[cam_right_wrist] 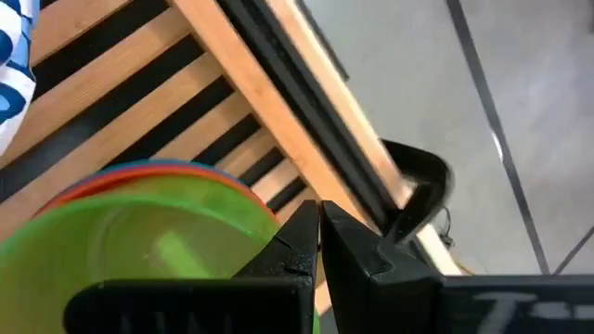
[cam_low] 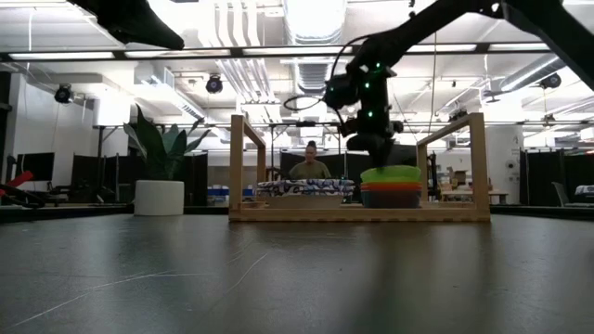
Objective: Place and stack bowls onto a shelf
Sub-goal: Stack the green bowl on top of the orange bowl on the shelf, then stack the blue patterned bowl on top of the blue patterned bowl on the shelf
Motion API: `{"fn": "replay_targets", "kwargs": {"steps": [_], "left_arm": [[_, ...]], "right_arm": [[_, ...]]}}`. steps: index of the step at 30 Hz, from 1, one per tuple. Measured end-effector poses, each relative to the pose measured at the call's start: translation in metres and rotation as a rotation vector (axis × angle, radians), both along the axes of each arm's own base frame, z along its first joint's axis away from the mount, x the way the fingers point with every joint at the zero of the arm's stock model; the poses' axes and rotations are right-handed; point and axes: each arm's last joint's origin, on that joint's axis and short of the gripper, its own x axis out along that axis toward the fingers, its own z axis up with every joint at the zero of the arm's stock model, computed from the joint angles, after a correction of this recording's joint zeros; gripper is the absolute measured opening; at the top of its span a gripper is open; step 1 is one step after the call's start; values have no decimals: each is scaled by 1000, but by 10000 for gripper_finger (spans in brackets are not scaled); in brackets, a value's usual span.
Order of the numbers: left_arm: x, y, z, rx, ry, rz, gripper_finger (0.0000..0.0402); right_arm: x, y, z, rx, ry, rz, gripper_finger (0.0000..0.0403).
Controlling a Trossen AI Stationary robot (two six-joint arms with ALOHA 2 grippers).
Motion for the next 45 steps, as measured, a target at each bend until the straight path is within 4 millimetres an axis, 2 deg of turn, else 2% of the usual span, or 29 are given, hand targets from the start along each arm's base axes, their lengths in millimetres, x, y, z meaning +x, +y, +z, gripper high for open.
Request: {"fn": "replay_targets", "kwargs": {"steps": [4, 9, 12, 15, 18, 22, 27, 30, 35, 39, 45], "left_arm": [[0, 0, 0, 2, 1, -1, 84], [0, 0, 0, 2, 1, -1, 84], [0, 0, 0, 2, 1, -1, 84], [0, 0, 0, 2, 1, -1, 84], [0, 0, 0, 2, 2, -1, 84], [0, 0, 0, 2, 2, -1, 84], [0, 0, 0, -6, -2, 3, 84], [0, 0, 0, -15, -6, 7, 84], [0, 0, 0, -25, -11, 12, 84], [0, 0, 0, -26, -11, 12, 84], [1, 0, -1, -25, -7, 13, 84]], "right_arm": [[4, -2, -11, 15, 10, -7, 9], [5, -3, -10, -2, -5, -8, 9], [3, 3, 3, -17, -31, -15, 9], [4, 20, 25, -35, -94, -13, 8], [10, 48, 48, 17, -221, 8, 8], [20, 95, 75, 146, -406, 32, 8], [36, 165, 89, 252, -488, 88, 9], [43, 205, 90, 322, -498, 101, 9], [46, 265, 80, 476, -424, 23, 9], [38, 307, 71, 519, -312, -61, 9], [19, 362, 58, 467, -230, -149, 9]]}}
